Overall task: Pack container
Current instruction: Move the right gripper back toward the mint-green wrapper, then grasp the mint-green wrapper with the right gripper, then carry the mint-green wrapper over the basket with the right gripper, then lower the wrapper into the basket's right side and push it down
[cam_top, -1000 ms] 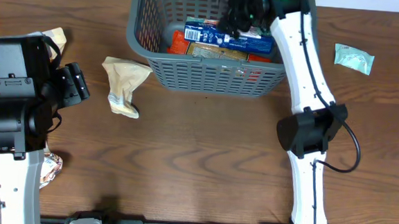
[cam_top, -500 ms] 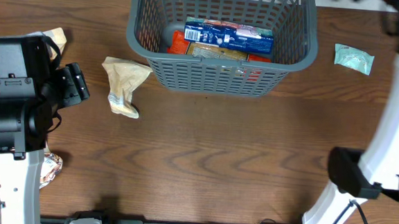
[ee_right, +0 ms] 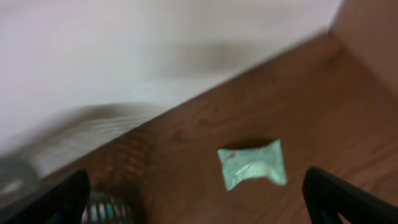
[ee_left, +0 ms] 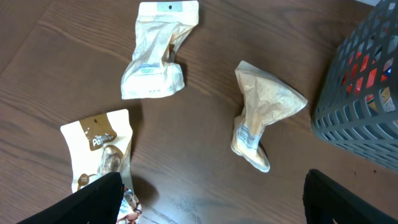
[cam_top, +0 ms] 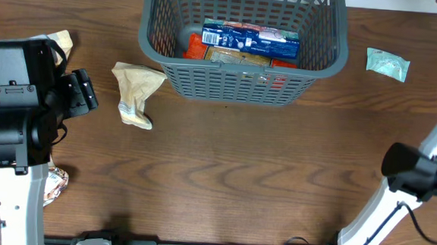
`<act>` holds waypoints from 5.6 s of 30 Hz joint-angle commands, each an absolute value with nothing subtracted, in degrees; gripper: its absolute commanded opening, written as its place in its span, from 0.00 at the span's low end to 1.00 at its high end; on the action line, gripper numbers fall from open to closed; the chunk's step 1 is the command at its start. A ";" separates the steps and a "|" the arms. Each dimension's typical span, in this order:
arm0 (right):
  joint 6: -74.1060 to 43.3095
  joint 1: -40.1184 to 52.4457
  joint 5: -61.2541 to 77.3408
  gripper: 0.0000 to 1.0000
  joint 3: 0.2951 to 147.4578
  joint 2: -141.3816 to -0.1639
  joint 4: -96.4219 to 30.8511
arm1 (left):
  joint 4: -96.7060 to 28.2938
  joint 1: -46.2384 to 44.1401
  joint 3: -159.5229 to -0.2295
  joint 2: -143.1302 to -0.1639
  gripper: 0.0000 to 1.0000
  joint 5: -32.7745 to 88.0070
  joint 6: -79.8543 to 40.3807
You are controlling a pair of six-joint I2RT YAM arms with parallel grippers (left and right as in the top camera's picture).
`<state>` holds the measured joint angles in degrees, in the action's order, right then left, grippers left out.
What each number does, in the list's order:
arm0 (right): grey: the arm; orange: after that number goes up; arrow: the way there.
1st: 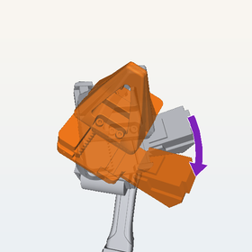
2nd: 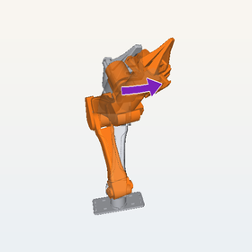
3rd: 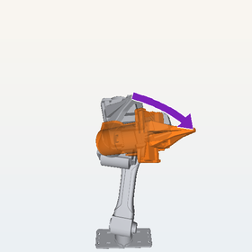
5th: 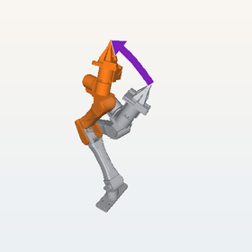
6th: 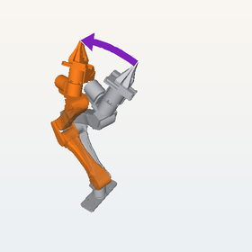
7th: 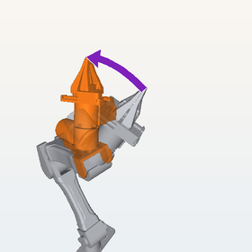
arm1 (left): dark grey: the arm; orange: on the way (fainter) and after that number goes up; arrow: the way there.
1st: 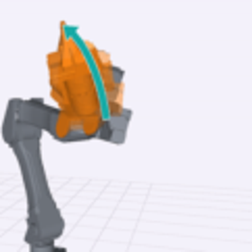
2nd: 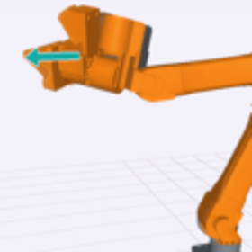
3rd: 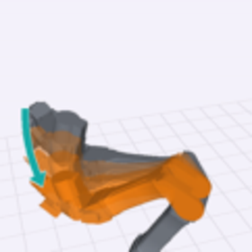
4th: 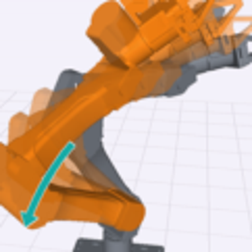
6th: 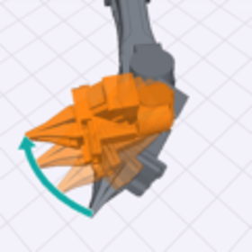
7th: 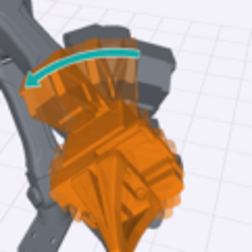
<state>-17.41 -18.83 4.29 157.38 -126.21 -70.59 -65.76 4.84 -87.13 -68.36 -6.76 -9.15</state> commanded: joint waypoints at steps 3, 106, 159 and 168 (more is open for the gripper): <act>-44.77 -18.28 0.67 0.99 156.51 -133.53 -67.96 | -65.93 5.17 -88.31 -68.10 0.81 -6.61 -8.67; -54.39 -21.37 19.33 0.01 124.88 -145.21 -39.18 | -70.17 5.02 -88.31 -68.10 0.81 -3.42 -10.15; 62.46 17.76 24.40 0.10 124.86 -114.43 -69.38 | -70.70 5.02 -88.31 -68.10 0.81 -3.46 -10.13; 62.46 17.76 24.43 0.14 124.86 -122.26 -75.29 | -70.70 5.02 -88.31 -68.10 0.81 -3.46 -10.11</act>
